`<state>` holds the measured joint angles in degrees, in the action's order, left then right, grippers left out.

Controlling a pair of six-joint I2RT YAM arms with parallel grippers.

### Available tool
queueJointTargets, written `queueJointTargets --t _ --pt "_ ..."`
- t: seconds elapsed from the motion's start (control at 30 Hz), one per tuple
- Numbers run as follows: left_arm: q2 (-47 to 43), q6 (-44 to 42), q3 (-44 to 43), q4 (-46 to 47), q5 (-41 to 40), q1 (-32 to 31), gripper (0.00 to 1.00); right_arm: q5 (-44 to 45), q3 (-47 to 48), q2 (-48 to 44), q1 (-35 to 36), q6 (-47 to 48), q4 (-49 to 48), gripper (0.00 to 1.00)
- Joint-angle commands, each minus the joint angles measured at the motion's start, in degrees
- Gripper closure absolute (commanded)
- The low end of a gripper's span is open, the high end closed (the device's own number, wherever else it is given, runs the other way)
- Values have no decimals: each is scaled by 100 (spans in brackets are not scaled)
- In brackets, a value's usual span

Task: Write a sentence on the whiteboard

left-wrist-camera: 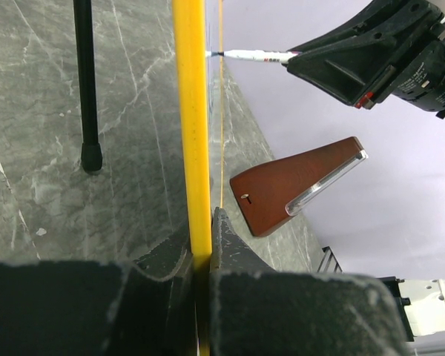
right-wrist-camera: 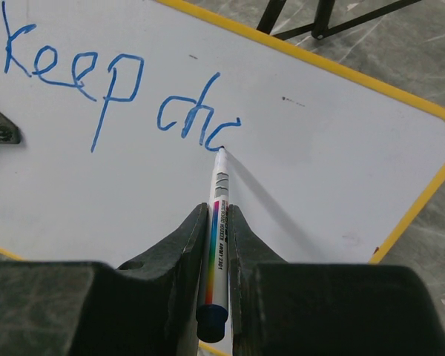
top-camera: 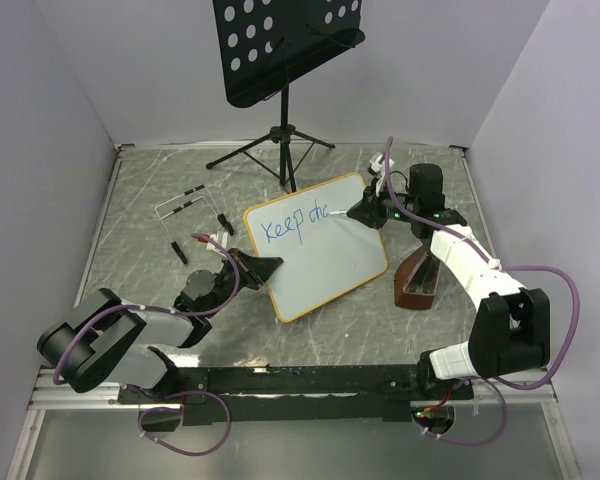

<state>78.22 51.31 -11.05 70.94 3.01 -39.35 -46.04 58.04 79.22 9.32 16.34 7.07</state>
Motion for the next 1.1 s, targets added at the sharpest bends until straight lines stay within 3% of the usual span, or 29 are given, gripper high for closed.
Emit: queueJointTargets --t 0.0,1.07 --pt "53 -517 15 289 183 -20 99 280 339 67 -36 -34 -241 100" --pt "71 -525 -55 219 165 -11 99 122 85 -152 -62 238 128 100"
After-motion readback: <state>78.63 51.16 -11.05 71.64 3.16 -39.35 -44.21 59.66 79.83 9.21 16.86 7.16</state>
